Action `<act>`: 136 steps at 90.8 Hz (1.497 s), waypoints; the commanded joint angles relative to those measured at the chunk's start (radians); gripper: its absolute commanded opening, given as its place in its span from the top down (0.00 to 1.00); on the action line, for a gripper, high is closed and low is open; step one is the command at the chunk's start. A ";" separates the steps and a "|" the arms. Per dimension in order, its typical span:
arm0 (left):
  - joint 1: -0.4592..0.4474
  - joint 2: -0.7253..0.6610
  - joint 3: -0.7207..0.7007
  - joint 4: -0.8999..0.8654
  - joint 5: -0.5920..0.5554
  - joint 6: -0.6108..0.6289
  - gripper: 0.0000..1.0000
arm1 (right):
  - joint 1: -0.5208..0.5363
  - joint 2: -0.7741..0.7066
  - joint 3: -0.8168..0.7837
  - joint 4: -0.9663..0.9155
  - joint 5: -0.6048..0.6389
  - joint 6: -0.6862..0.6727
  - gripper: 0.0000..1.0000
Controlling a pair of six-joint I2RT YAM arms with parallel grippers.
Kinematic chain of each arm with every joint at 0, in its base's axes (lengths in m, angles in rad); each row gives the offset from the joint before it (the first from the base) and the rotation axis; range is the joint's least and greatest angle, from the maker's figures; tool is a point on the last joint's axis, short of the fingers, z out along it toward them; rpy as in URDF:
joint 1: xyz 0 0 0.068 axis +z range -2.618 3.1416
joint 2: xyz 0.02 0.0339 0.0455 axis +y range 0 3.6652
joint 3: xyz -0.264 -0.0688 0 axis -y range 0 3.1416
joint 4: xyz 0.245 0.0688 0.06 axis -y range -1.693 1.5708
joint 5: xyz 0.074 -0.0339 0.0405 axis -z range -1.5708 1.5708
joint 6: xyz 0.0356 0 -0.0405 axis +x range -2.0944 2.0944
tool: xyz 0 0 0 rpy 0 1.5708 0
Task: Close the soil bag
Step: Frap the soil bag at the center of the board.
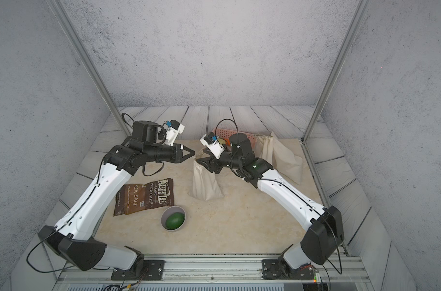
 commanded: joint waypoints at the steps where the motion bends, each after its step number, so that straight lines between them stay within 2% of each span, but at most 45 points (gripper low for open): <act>1: -0.005 -0.031 0.033 0.021 0.019 0.000 1.00 | 0.009 0.025 0.037 0.003 -0.053 0.007 0.51; 16: -0.004 -0.040 0.034 0.023 0.014 -0.003 1.00 | 0.014 0.093 0.094 -0.008 -0.084 0.017 0.58; 26: -0.005 -0.053 0.035 0.024 0.014 -0.003 1.00 | 0.016 0.128 0.112 0.004 -0.077 0.030 0.70; 35: -0.003 -0.069 0.052 0.017 0.015 0.001 1.00 | 0.013 0.149 0.121 -0.029 0.029 0.013 0.81; 42: 0.014 -0.096 0.075 0.002 -0.002 0.006 1.00 | 0.007 0.161 0.119 -0.091 0.174 -0.021 0.86; 52: 0.077 -0.149 0.112 0.016 -0.035 -0.020 1.00 | -0.012 0.182 0.058 -0.172 0.357 -0.098 0.88; 60: 0.135 -0.169 0.173 0.025 -0.033 -0.036 1.00 | -0.049 0.201 -0.039 -0.168 0.462 -0.108 0.90; 76: 0.188 -0.161 0.284 0.023 -0.016 -0.055 1.00 | -0.146 0.260 -0.158 -0.156 0.562 -0.037 0.90; 81: 0.189 -0.148 0.284 0.026 0.001 -0.060 1.00 | -0.148 0.247 -0.163 -0.158 0.552 -0.039 0.90; 106: 0.158 -0.096 0.125 0.106 0.086 -0.107 1.00 | -0.144 0.061 -0.118 -0.146 0.285 -0.053 0.88; 115: 0.144 -0.090 0.133 0.111 0.088 -0.107 1.00 | -0.131 0.015 -0.076 -0.173 0.193 -0.068 0.78; 127: 0.144 -0.083 0.175 0.115 0.103 -0.113 1.00 | -0.091 -0.041 -0.063 -0.116 0.103 -0.072 0.56; 136: 0.141 -0.067 0.204 0.108 0.126 -0.117 1.00 | -0.069 -0.046 -0.025 -0.068 0.025 -0.047 0.45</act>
